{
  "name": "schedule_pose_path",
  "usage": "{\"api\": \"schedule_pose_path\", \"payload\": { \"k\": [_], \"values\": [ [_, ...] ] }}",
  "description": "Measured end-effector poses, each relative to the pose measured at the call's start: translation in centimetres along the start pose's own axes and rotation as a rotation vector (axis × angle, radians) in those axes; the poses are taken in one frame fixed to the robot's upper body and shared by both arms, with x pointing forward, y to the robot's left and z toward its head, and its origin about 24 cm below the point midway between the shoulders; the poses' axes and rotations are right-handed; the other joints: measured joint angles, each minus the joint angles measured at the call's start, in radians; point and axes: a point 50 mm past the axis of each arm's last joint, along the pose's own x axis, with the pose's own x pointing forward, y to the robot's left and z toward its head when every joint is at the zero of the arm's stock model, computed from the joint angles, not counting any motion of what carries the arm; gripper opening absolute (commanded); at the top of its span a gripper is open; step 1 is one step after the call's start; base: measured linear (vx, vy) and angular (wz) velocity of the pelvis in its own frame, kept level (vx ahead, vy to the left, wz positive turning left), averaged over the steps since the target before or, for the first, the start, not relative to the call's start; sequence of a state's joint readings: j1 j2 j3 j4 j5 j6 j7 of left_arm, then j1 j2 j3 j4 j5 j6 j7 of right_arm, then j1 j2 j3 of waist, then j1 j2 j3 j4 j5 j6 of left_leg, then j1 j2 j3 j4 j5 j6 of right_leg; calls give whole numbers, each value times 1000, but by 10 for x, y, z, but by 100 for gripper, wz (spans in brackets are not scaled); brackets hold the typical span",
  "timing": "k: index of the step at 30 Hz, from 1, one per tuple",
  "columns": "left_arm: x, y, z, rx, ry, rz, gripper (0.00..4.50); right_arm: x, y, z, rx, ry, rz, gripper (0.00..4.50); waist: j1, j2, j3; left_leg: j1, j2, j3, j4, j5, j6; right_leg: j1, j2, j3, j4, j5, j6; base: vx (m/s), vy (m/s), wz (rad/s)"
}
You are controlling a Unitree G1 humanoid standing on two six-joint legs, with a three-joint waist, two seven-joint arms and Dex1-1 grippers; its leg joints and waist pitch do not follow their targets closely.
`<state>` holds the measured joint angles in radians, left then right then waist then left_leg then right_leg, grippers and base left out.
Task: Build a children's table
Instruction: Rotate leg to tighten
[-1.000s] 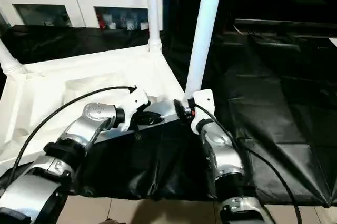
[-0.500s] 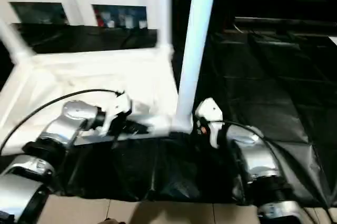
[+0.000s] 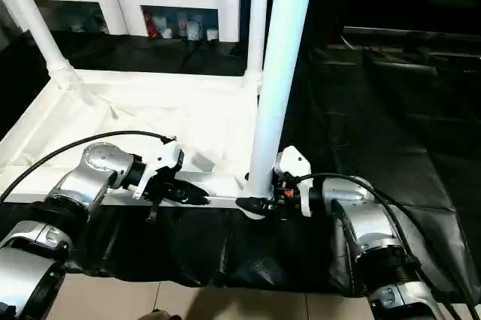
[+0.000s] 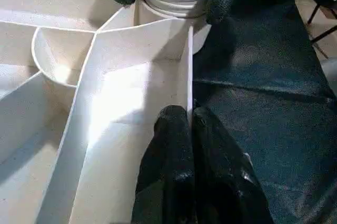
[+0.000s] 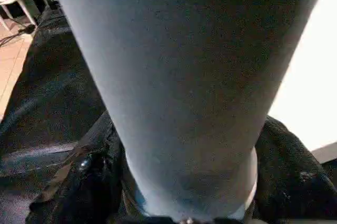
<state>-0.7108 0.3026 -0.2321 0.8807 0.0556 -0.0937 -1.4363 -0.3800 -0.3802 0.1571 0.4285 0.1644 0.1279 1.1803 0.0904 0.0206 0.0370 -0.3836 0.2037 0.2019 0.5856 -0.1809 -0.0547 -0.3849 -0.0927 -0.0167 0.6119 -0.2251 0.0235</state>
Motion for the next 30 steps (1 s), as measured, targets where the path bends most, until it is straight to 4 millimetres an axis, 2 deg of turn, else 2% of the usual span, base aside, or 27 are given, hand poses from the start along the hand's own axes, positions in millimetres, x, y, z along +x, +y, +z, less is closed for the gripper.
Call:
{"api": "schedule_pose_path", "payload": {
  "k": [3, 6, 8, 11, 14, 15, 16, 18, 21, 22, 28, 30],
  "values": [
    [2, 3, 0, -21, -2, 46, 0, 3, -1, -2, 23, -24, -84, 276, -1, 0, 0, 3, 0, 0, 1, 0, -1, 2, 0, 0, 2, 1, -1, 0, 0, 0],
    [10, 12, 3, -58, -13, 193, 0, 14, -13, -4, 72, -84, -358, 275, -8, -2, 0, 6, -1, 0, 0, 0, -2, 2, 0, 1, 1, 5, -8, 0, 0, 0],
    [23, 16, 9, -75, -27, 264, 0, 20, -20, -5, 119, -114, -534, 275, -17, -3, 0, 8, -2, 0, 0, 0, -2, 3, -1, 2, -1, 6, -8, 0, 0, 0],
    [37, 17, 16, -96, -39, 319, 0, 24, -25, -5, 164, -134, -704, 274, -28, -3, 0, 9, -5, 0, -1, 0, -2, 4, -3, 5, -3, 4, -6, 0, 0, 0],
    [46, 19, 21, -105, -45, 365, 0, 30, -28, -2, 199, -154, -835, 274, -28, -1, -1, 10, -6, 0, -4, 0, -2, 4, -3, 5, -3, 5, -8, 0, 0, 0],
    [47, 19, 22, -104, -47, 370, 0, 30, -28, -2, 200, -154, -853, 274, -28, 0, -1, 10, -7, 0, -5, 0, -2, 5, -3, 5, -3, 5, -8, 0, 0, 0],
    [49, 19, 23, -104, -49, 374, 0, 30, -28, -2, 201, -158, -866, 309, -27, 1, -2, 10, -7, 0, -6, 0, -2, 5, -4, 5, -3, 5, -7, 0, 0, 0],
    [50, 19, 24, -97, -49, 380, 0, 31, -29, -2, 197, -166, -886, 344, -25, 2, -2, 9, -7, 0, -7, 0, -2, 4, -4, 4, -3, 4, -5, 0, 0, 0],
    [51, 18, 25, -89, -48, 382, 0, 33, -30, 0, 193, -175, -878, 354, -28, 2, -2, 9, -7, -1, -7, 0, -2, 3, -4, 4, -3, 3, -4, 0, 0, 0],
    [50, 18, 25, -86, -48, 382, 0, 32, -30, 0, 192, -175, -873, 379, -29, 1, -2, 8, -7, -1, -7, 0, -2, 3, -4, 4, -3, 3, -4, 0, 0, 0],
    [38, 16, 20, -51, -35, 326, 0, 26, -28, 0, 126, -140, -684, 388, -34, 1, -2, 9, -6, -1, -9, 0, -2, 2, -2, 4, -3, 2, -2, 0, 0, 0],
    [29, 13, 16, -19, -26, 256, 0, 20, -24, 0, 59, -108, -564, 388, -33, 0, -1, 8, -5, -2, -11, 0, -2, 1, -1, 3, -3, 1, -1, 0, 0, 0]
  ]
}}
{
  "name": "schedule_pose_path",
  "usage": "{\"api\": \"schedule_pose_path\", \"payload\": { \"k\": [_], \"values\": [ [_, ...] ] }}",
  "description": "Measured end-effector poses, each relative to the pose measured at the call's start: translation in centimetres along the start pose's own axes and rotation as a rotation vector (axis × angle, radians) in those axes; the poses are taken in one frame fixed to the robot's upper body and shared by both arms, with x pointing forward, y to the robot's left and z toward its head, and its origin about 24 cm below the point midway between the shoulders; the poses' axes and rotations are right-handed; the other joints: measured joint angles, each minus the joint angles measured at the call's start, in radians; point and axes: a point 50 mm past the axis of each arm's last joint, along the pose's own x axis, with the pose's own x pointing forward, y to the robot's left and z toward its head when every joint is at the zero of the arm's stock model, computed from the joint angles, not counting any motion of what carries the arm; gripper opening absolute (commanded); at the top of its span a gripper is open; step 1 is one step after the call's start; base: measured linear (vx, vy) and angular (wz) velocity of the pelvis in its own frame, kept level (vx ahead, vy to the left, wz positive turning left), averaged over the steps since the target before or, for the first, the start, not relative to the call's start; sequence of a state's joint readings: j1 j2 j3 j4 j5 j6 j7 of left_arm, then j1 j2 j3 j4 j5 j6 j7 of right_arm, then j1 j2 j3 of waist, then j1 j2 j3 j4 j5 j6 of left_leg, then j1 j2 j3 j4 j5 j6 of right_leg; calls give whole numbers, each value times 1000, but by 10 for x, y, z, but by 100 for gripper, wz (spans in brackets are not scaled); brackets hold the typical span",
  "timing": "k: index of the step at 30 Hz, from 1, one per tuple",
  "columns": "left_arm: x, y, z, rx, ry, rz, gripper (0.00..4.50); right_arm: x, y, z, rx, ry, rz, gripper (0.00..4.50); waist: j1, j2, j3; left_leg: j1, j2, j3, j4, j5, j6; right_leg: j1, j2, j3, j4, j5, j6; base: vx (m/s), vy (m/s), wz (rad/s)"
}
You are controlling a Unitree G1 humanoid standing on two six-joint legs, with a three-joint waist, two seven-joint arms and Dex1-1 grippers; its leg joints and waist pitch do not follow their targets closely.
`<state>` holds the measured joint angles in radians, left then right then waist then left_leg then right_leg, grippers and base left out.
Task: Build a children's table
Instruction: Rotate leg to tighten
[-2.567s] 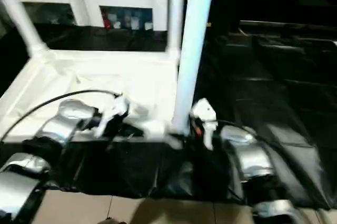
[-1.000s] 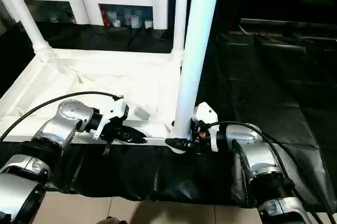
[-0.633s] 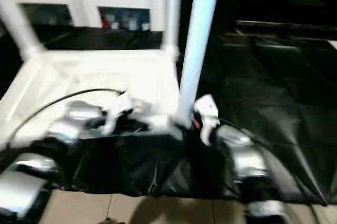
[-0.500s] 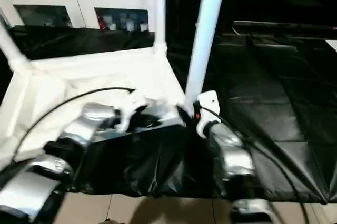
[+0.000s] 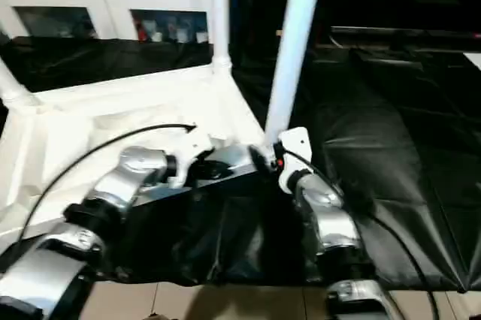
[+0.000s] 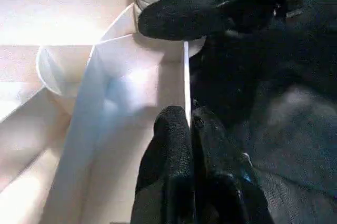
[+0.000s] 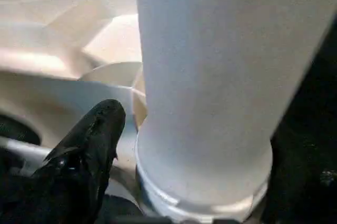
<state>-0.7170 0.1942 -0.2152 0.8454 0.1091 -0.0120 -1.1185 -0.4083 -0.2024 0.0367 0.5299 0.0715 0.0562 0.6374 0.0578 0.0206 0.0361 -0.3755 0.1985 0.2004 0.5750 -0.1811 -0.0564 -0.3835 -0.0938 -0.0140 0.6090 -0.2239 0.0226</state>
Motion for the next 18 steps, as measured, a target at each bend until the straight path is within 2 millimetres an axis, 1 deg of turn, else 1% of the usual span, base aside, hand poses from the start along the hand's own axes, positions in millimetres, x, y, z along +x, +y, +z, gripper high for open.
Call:
{"api": "schedule_pose_path", "payload": {
  "k": [3, 5, 8, 10, 11, 12, 13, 15, 17, 18],
  "values": [
    [-11, -1, -4, 23, 10, -88, 0, -11, 1, 0, -47, 13, 165, 388, 4, -1, 1, -2, 3, 0, 1, 0, 0, -1, 2, -2, 0, -1, 1, 0, 0, 0],
    [-17, -1, -7, 34, 19, -133, 0, -19, 4, 1, -61, 35, 299, 388, 11, -1, 1, -4, 4, 0, 2, 2, 3, -1, 2, -2, 0, -2, 1, 0, 0, 0],
    [-21, -1, -9, 38, 27, -175, 0, -25, 4, 1, -67, 63, 404, 388, 20, -2, 1, -6, 4, 0, 5, 3, 5, -2, 2, -3, 1, -2, 1, 0, 0, 0],
    [-23, -1, -9, 37, 32, -195, 0, -28, 4, 2, -71, 77, 452, 362, 26, -2, 1, -6, 4, 0, 6, 2, 4, -2, 1, -2, 1, -2, 1, 0, 0, 0],
    [-24, 0, -8, 41, 38, -209, 0, -29, 3, 2, -74, 91, 480, 362, 29, -2, 2, -6, 4, 0, 7, 0, 1, -2, 1, -2, 2, -1, 1, 0, 0, 0],
    [-25, 0, -8, 45, 43, -220, 0, -30, 3, 2, -76, 98, 495, 352, 30, -2, 2, -6, 4, 0, 8, 0, 1, -2, 1, -2, 2, -1, 0, 0, 0, 0],
    [-26, 0, -8, 48, 47, -230, 0, -30, 3, 2, -75, 102, 511, 352, 31, -2, 2, -6, 4, 0, 8, 0, 0, -2, 1, -2, 2, -1, 0, 0, 0, 0],
    [-27, 0, -9, 51, 54, -248, 0, -30, 5, 2, -71, 106, 536, 325, 31, -2, 2, -6, 5, 1, 9, 0, 0, -2, 1, -2, 3, -1, 0, 0, 0, 0],
    [-28, -1, -10, 52, 57, -260, 0, -30, 5, 3, -65, 108, 544, 315, 32, -2, 2, -6, 5, 1, 9, 0, 0, -2, 1, -2, 2, -1, 0, 0, 0, 0],
    [-28, -1, -10, 55, 57, -263, 0, -30, 5, 3, -61, 111, 548, 294, 32, -2, 2, -6, 5, 1, 9, 0, 1, -2, 1, -2, 2, -1, 0, 0, 0, 0]
  ]
}}
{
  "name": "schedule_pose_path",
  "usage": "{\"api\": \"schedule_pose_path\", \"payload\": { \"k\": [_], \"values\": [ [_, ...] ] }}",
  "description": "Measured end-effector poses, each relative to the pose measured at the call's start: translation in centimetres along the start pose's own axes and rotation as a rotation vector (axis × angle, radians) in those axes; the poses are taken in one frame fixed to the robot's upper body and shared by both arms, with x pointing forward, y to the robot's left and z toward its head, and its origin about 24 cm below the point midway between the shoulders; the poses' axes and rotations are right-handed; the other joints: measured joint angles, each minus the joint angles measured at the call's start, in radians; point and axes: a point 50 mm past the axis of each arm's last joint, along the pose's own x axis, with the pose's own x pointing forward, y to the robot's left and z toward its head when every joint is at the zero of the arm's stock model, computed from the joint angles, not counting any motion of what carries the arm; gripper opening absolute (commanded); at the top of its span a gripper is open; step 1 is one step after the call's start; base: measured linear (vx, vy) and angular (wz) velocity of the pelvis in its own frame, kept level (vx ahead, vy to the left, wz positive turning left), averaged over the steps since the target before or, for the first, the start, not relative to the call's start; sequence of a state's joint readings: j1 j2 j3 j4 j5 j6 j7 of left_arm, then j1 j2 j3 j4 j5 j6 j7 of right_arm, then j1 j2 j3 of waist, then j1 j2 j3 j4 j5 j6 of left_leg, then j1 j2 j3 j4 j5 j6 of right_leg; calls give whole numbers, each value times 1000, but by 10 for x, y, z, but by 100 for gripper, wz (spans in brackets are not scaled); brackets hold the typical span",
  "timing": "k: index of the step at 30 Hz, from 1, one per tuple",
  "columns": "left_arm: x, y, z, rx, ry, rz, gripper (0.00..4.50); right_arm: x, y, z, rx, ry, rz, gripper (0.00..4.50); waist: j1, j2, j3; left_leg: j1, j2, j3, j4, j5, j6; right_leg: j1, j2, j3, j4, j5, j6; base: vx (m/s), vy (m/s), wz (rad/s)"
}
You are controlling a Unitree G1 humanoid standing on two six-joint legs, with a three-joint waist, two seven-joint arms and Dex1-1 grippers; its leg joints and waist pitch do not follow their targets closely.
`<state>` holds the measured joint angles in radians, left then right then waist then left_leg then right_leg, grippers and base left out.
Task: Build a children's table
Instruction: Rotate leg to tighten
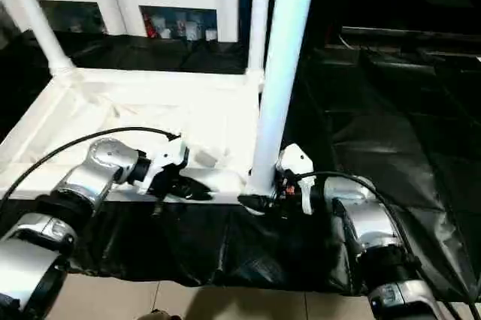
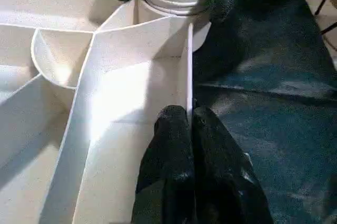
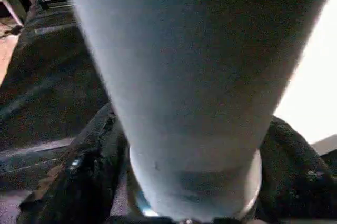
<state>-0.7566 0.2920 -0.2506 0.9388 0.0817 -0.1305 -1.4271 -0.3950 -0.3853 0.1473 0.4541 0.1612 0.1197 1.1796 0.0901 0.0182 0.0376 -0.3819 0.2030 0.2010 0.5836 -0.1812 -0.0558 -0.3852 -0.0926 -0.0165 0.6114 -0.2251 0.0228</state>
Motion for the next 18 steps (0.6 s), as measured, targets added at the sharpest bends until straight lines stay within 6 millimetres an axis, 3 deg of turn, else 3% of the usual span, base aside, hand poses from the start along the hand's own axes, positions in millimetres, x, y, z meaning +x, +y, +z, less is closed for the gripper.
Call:
{"api": "schedule_pose_path", "payload": {
  "k": [7, 12, 16, 18],
  "values": [
    [0, 2, -2, -34, -21, 42, 0, 4, 0, -3, 54, -42, -72, 274, 0, -1, 0, 1, 1, 0, 1, 0, 0, 0, 0, 0, 2, 0, 0, 0, 0, 0],
    [7, 8, 0, -80, -39, 164, 0, 14, -7, -4, 98, -102, -320, 272, -12, -3, 1, 5, 0, 1, 1, 0, -1, 2, 0, 1, 1, 4, -6, 0, 0, 0],
    [27, 14, 10, -123, -63, 290, 0, 27, -16, -4, 169, -160, -644, 271, -30, -4, 1, 8, -3, 1, -1, 0, -1, 4, -2, 3, -1, 5, -7, 0, 0, 0],
    [36, 14, 15, -134, -73, 326, 0, 28, -19, -4, 189, -167, -751, 271, -31, -3, 0, 8, -4, 1, -2, 0, -1, 4, -3, 4, -2, 5, -7, 0, 0, 0]
  ]
}}
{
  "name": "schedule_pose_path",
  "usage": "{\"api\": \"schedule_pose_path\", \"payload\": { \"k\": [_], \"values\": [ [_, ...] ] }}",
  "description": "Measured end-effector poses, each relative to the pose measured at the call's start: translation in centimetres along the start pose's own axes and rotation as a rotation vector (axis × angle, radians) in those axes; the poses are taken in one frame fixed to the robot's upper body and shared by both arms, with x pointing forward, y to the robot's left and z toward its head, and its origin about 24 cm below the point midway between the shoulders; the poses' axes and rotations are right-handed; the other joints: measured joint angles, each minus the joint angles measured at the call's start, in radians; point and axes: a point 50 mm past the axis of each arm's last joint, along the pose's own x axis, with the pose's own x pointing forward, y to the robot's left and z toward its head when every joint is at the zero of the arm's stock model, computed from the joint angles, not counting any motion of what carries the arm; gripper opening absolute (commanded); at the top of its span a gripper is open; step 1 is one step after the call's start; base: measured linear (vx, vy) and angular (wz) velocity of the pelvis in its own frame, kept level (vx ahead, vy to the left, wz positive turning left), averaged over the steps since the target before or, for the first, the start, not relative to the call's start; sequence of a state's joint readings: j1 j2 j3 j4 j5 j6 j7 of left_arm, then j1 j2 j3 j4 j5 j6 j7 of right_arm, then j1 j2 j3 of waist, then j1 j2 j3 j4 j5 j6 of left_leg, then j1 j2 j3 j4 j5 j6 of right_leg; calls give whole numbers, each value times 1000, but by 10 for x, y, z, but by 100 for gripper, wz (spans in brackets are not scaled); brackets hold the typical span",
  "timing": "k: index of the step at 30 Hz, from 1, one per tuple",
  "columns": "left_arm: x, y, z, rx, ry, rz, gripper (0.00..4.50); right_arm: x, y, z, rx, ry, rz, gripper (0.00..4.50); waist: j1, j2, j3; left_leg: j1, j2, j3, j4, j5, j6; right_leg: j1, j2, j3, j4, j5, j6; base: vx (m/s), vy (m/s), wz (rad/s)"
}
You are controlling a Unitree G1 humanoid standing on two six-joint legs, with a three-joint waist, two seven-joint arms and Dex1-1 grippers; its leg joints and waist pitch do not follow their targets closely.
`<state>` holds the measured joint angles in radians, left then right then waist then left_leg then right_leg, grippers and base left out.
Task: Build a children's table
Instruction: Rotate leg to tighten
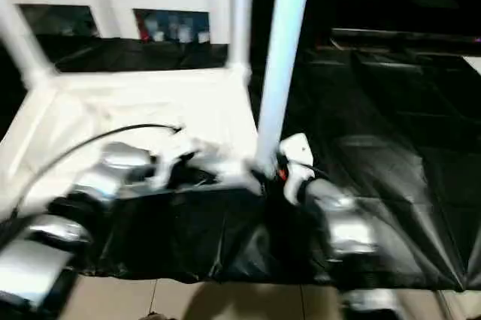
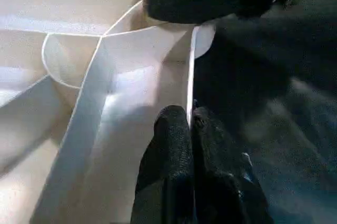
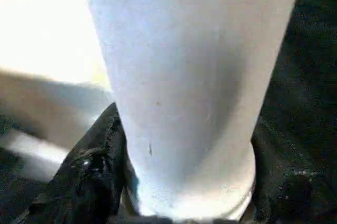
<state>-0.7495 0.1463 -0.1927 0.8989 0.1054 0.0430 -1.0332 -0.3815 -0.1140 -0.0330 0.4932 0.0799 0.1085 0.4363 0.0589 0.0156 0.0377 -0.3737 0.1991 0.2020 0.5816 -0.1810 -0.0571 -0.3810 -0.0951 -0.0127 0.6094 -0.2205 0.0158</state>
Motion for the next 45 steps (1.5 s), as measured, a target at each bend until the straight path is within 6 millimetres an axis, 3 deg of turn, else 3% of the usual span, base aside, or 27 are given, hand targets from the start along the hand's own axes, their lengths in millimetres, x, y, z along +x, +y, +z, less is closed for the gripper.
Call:
{"api": "schedule_pose_path", "payload": {
  "k": [5, 6, 13, 16, 23, 32, 40, 45],
  "values": [
    [7, -5, 0, 11, -9, 48, 0, 6, 7, 1, -13, -13, -116, 271, 0, 8, -5, 1, -1, 0, -4, 0, 0, 0, 0, 0, -1, -2, 3, 0, 0, 0],
    [7, -5, 1, 16, -9, 52, 0, 6, 7, 0, -15, -19, -125, 326, 0, 8, -5, 1, -1, 0, -5, 0, 0, 0, 0, 0, -1, -2, 3, 0, 0, 0],
    [4, -6, 1, 33, -9, 32, 0, 2, 1, 0, -56, -14, -12, 386, -1, 6, -4, 0, -1, 0, -5, 0, 0, -1, 0, 0, -3, -3, 5, 0, 0, 0],
    [-2, -5, -1, 39, -10, 11, 0, -1, 1, 1, -82, -4, 78, 386, -2, 6, -4, 0, -1, 0, -7, 0, 0, -2, 1, -1, -2, -4, 6, 0, 0, 0],
    [-28, -4, -12, 88, 25, -180, 0, -24, -3, 4, -167, 74, 471, 386, 3, 4, -2, 0, 4, -1, -8, 1, 2, -3, 4, -3, -1, -5, 8, 0, 0, 0],
    [-42, -4, -16, 133, 78, -316, 0, -37, -1, 6, -214, 176, 756, 319, 29, 0, 0, 0, 4, 1, -4, 0, 0, -1, 3, -3, 1, -5, 7, 0, 0, 0],
    [-43, -3, -17, 116, 72, -324, 0, -35, 2, 6, -192, 177, 754, 280, 29, 0, 0, 0, 4, 1, -4, 0, 0, -2, 3, -3, 2, -5, 7, 0, 0, 0],
    [-37, 5, -14, 58, 59, -159, 0, -17, 6, 1, -119, 82, 447, 275, 15, -5, 2, 4, 4, 1, -5, 1, -2, -1, 3, -2, 3, -2, 2, 0, 0, 0]
  ]
}}
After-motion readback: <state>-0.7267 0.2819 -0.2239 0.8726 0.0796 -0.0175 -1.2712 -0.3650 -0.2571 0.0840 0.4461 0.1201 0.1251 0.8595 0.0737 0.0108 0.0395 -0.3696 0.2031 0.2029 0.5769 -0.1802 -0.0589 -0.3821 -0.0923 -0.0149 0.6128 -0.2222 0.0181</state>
